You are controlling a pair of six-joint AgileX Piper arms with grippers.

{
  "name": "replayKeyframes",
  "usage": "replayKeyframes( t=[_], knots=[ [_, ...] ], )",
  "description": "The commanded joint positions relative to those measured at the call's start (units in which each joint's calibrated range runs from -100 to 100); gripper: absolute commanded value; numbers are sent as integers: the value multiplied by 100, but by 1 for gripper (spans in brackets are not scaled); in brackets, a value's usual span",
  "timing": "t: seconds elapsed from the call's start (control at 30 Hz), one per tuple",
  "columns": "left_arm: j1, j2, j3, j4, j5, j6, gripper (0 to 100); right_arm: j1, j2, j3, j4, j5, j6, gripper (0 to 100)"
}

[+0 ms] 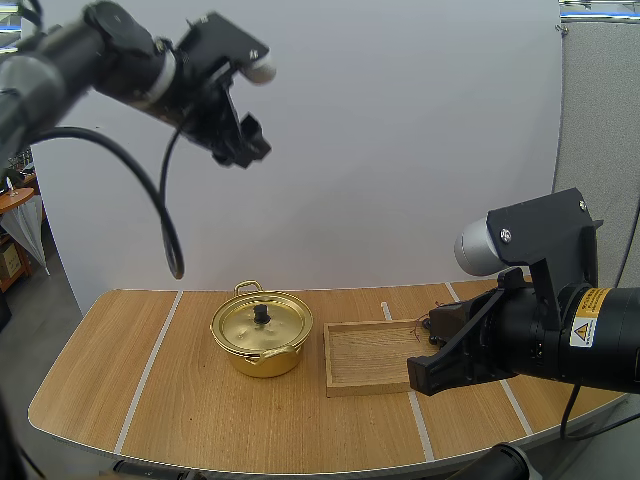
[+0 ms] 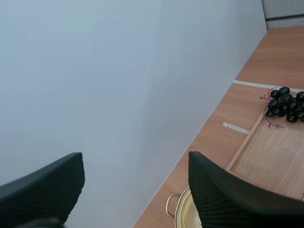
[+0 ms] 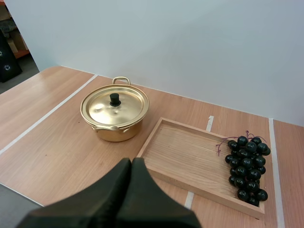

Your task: Open the pot, put the pineapple inside, and close it

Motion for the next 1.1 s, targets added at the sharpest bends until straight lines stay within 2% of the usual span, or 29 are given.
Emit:
replayKeyframes(
  t=[0.0, 0.1, 0.27, 0.3, 0.5, 0.53, 0.67, 0.83, 0.93, 1.07],
  knots=[
    [-7, -423, -42, -50, 324, -232, 100, -23, -38, 5, 0, 0, 0, 0],
    [-7, -801, -42, -50, 837, -406, 100, -23, -38, 5, 0, 0, 0, 0],
    [-7, -1368, -27, 46, 895, -674, 100, -23, -38, 5, 0, 0, 0, 0],
    [-7, -1465, -27, 78, 895, -729, 93, -22, -38, 5, 39, 0, 0, 0],
    [-7, -2003, 59, 143, 895, -861, 6, -22, -38, 5, 313, 0, 0, 0],
    [-7, -2121, 185, 129, 895, -861, 0, -22, -38, 5, 408, 0, 0, 0],
    [-7, -2645, 798, 26, 895, -871, 0, -22, -38, 5, 527, 0, 0, 0],
    [-7, -3458, 2038, 51, 895, -954, 0, -86, -38, 5, 302, 0, 0, 0],
    [-7, -3947, 2746, 51, -164, -1176, 0, -203, -38, -8, 88, -37, 0, 0],
    [-7, -4346, 3362, 51, -1161, -1485, 0, -315, -38, -25, -192, -833, 240, 0]
  ],
)
